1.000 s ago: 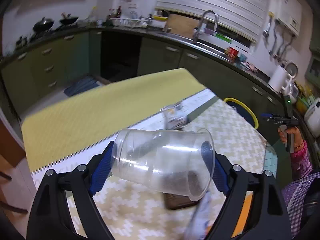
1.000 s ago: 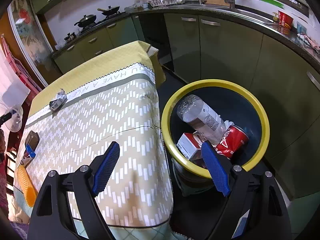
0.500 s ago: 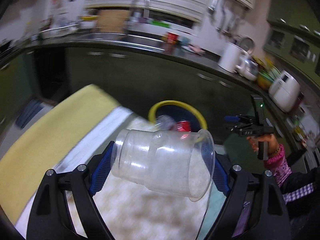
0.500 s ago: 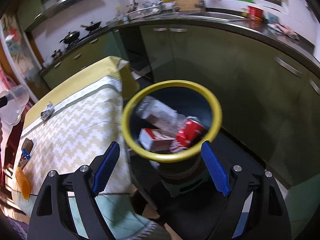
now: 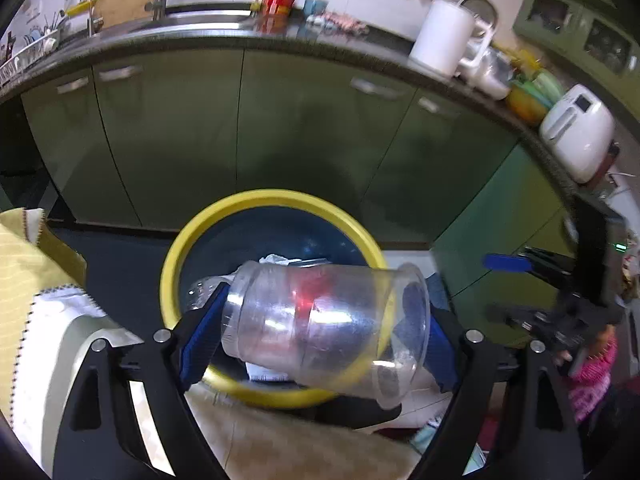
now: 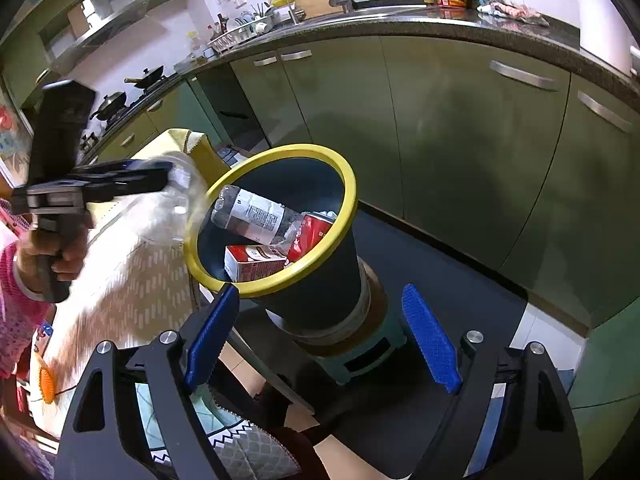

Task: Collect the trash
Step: 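Carry the plastic cup over the bin and open the left gripper, then grasp the white snack wrapper with the right gripper and lift it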

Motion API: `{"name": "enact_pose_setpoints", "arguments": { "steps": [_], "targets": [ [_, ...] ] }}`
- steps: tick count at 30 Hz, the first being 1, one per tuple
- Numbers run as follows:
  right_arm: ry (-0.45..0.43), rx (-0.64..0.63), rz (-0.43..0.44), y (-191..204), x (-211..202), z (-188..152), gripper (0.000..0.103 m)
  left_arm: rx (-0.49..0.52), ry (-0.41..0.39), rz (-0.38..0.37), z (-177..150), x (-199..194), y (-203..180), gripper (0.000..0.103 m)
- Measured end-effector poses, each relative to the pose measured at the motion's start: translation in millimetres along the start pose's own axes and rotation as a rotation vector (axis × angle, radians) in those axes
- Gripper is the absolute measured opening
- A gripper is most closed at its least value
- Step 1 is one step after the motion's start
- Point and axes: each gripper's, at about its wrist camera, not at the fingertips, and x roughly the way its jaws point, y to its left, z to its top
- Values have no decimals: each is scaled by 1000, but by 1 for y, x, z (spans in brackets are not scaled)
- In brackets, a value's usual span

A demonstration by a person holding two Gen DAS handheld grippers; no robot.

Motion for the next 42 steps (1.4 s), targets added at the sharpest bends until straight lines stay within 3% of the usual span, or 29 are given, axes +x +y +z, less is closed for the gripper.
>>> {"name": "enact_pose_setpoints", "arguments": {
  "steps": [3, 6, 11, 15, 21, 25, 33, 38, 42],
  "targets": [
    [6, 3, 7, 1, 5, 0, 83, -29, 19, 38, 4, 15, 2, 83],
    [9, -9, 17, 8, 6, -1, 83, -42, -9, 28, 4, -5, 5, 83],
    [9, -23, 28, 17, 9, 1, 83, -93, -136, 22, -11, -90, 12, 88],
    [16, -53, 44, 34, 11, 2, 83, -181, -298, 66, -50, -181, 30, 90],
    [40, -154, 78, 83, 22, 9, 83, -303, -477, 250, -135, -280, 59, 92],
    [73, -269, 132, 143, 38, 15, 83, -378, -566, 353, -187, -325, 78, 94],
    [153, -544, 331, 314, 81, 23, 83, -514, -707, 528, -271, -378, 116, 96],
    [283, -515, 467, 404, 122, 36, 83, -596, -754, 554, -300, -389, 137, 96],
    [389, -440, 476, 449, 162, 47, 83, -594, -757, 585, -307, -394, 138, 96]
  ]
}}
